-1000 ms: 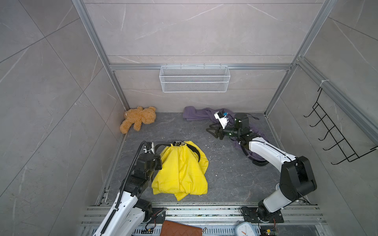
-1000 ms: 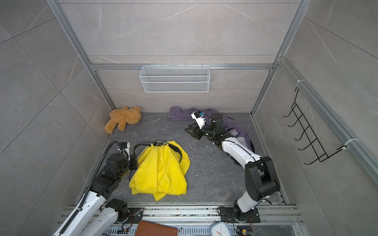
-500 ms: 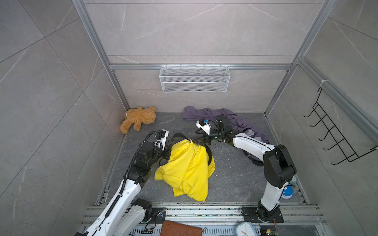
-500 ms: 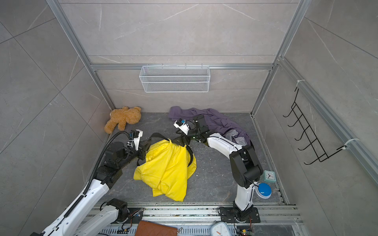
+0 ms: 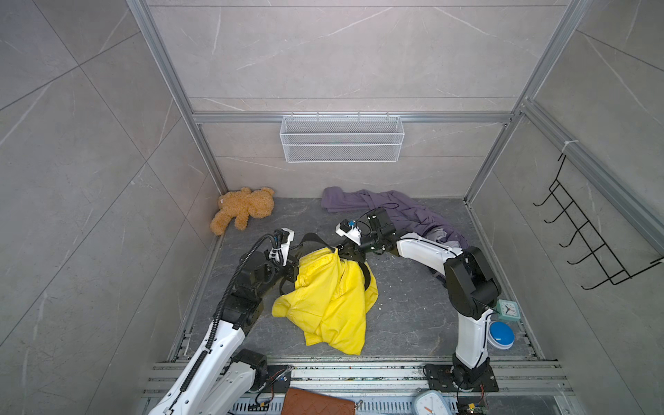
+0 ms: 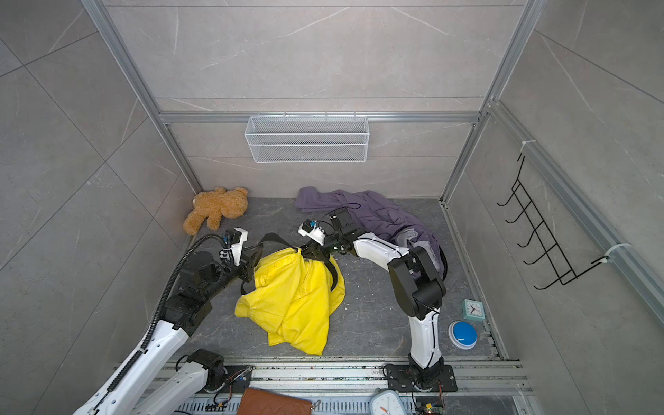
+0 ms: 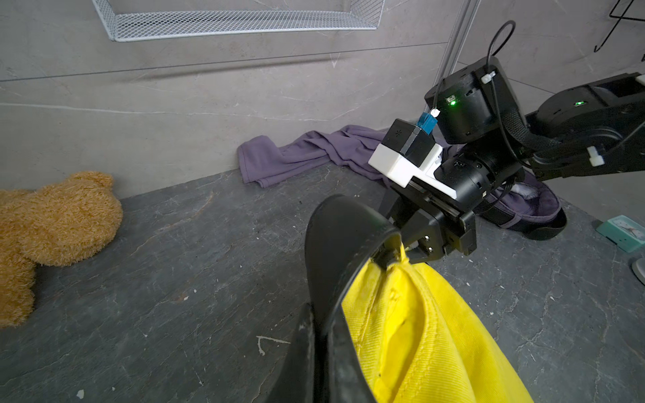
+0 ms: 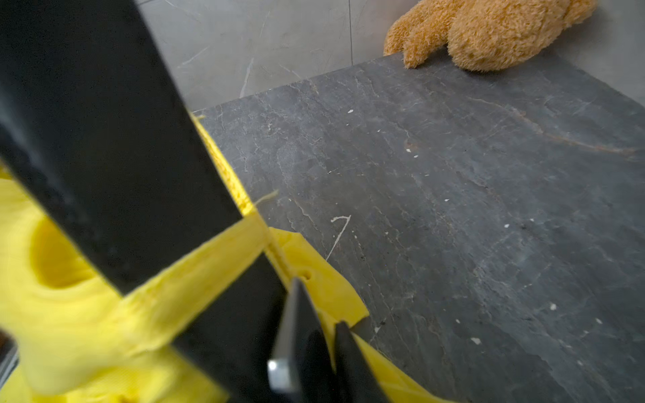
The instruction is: Remove the belt from the trousers
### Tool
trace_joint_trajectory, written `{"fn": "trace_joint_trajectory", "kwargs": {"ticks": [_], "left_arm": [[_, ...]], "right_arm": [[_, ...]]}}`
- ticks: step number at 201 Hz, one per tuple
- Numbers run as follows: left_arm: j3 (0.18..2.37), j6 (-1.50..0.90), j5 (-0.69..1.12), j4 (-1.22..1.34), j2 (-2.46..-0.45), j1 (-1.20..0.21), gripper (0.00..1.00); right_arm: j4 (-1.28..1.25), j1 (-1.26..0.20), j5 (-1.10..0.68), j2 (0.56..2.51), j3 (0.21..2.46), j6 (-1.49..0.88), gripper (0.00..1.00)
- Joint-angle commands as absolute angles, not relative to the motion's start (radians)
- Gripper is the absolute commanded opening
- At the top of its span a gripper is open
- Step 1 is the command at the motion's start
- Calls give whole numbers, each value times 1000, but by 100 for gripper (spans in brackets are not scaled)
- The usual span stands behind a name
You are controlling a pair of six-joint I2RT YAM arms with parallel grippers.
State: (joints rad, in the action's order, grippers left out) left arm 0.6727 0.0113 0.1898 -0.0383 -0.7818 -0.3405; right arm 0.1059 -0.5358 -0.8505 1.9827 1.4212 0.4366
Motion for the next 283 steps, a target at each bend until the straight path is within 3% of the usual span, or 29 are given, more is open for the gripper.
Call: {"fn": "trace_joint_trajectory", "kwargs": {"ticks": [1, 24, 45, 48, 53, 59, 88, 143, 164, 199, 236, 283], "left_arm": [[698, 29, 124, 15, -752, -343, 0], [724, 11, 64, -132, -794, -341, 0], [749, -28, 72, -201, -804, -341, 56], [753, -32, 72, -201, -802, -342, 75], [769, -34, 78, -205, -800, -342, 90], [796, -30, 86, -214, -808, -342, 99], [989, 25, 143, -297, -916, -384, 100], [1127, 258, 21, -358, -1115, -619, 100], [1129, 301, -16, -362, -1144, -632, 93], [1136, 365, -77, -323, -1165, -632, 67], [1163, 463, -95, -330, -1197, -644, 67], [1164, 543, -169, -271, -1224, -672, 75]], "right_arm": [[37, -532, -680, 1903, 1369, 395, 9], [43, -541, -493, 1794, 1321, 420, 5], [116, -564, -353, 1708, 1335, 472, 4], [131, -567, -334, 1700, 1342, 478, 4], [158, -574, -312, 1691, 1355, 490, 4], [196, -580, -292, 1681, 1375, 504, 4], [323, -596, -244, 1669, 1457, 519, 4], [397, -607, -232, 1661, 1518, 488, 5], [409, -607, -231, 1654, 1523, 492, 5], [444, -608, -240, 1643, 1534, 509, 5], [457, -610, -242, 1633, 1535, 513, 5], [476, -615, -250, 1629, 1554, 520, 6]]}}
